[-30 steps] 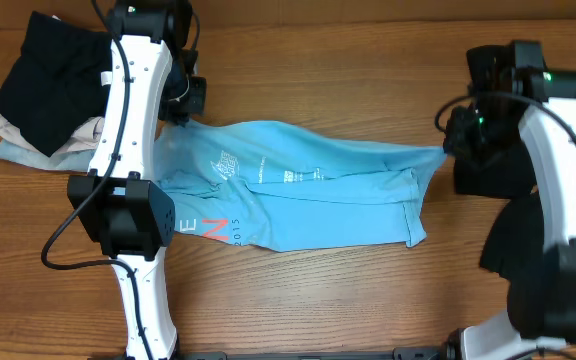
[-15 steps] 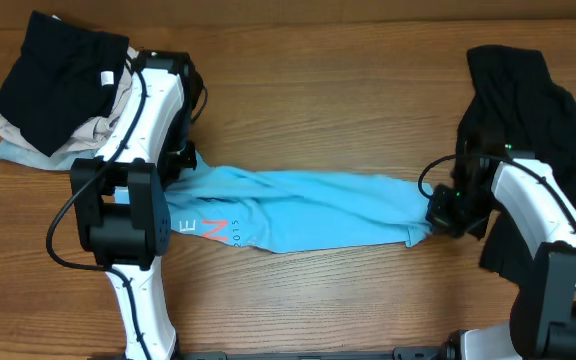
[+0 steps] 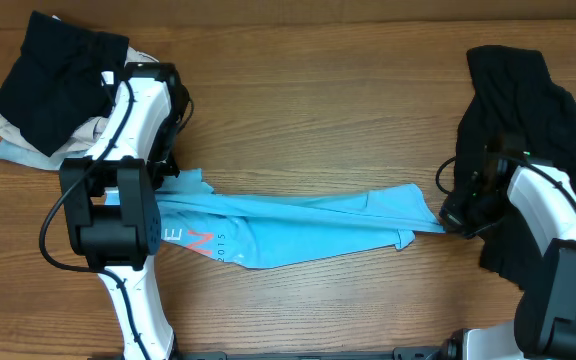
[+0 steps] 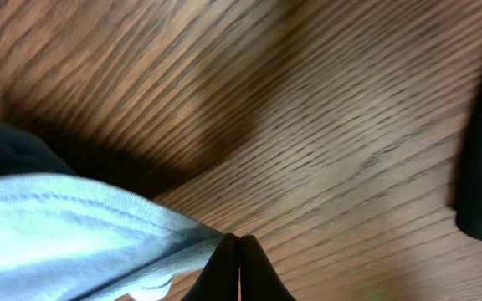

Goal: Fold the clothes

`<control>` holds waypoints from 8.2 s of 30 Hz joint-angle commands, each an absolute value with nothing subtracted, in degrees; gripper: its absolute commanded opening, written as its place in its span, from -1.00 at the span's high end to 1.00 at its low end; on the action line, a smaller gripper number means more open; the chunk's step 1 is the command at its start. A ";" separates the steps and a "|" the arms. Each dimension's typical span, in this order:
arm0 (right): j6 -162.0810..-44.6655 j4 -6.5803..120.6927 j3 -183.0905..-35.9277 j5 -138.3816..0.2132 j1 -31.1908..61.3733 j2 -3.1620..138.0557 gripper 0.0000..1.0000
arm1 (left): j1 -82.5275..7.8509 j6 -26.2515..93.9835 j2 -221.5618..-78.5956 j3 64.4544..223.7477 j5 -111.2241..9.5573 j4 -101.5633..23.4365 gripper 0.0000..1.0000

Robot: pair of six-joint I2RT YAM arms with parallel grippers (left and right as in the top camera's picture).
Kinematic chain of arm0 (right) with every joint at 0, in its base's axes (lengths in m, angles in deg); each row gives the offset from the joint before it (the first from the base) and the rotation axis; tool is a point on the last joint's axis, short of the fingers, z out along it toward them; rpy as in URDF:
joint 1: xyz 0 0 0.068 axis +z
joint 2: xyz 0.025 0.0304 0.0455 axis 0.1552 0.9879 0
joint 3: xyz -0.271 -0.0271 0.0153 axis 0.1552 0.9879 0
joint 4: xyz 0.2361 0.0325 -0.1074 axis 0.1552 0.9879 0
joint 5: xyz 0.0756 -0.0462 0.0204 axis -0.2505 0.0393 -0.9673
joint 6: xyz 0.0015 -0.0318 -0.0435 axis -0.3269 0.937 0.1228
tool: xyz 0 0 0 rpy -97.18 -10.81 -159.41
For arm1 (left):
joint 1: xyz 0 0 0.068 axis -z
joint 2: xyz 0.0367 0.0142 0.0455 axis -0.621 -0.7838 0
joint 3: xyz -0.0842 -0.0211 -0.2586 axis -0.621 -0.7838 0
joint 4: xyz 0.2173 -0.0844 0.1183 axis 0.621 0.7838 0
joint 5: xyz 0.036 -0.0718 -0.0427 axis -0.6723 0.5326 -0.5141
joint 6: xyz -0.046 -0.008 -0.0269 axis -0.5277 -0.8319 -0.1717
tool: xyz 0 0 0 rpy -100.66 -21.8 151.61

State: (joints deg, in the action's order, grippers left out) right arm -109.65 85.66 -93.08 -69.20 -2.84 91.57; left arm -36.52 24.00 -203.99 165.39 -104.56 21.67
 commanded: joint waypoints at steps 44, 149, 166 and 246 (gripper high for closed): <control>-98.15 89.17 -118.59 -79.54 2.18 87.92 -0.62 | -36.87 51.95 -173.94 168.93 -81.50 6.43 -1.00; -97.95 86.71 -118.57 -76.09 2.16 88.03 -0.71 | -40.98 50.40 -201.52 166.57 -81.83 -3.88 0.31; -97.97 86.51 -118.57 -76.11 2.16 88.03 -0.71 | -42.49 55.36 -201.56 161.65 -78.40 2.06 0.24; -98.67 82.95 -101.67 -71.15 15.47 91.26 -0.31 | -35.75 38.77 -196.67 156.82 -93.98 9.03 0.92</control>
State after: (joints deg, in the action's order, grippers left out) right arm -97.95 84.21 -104.03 -73.86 14.64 90.84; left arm -35.62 41.40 -199.70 157.15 -90.96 9.93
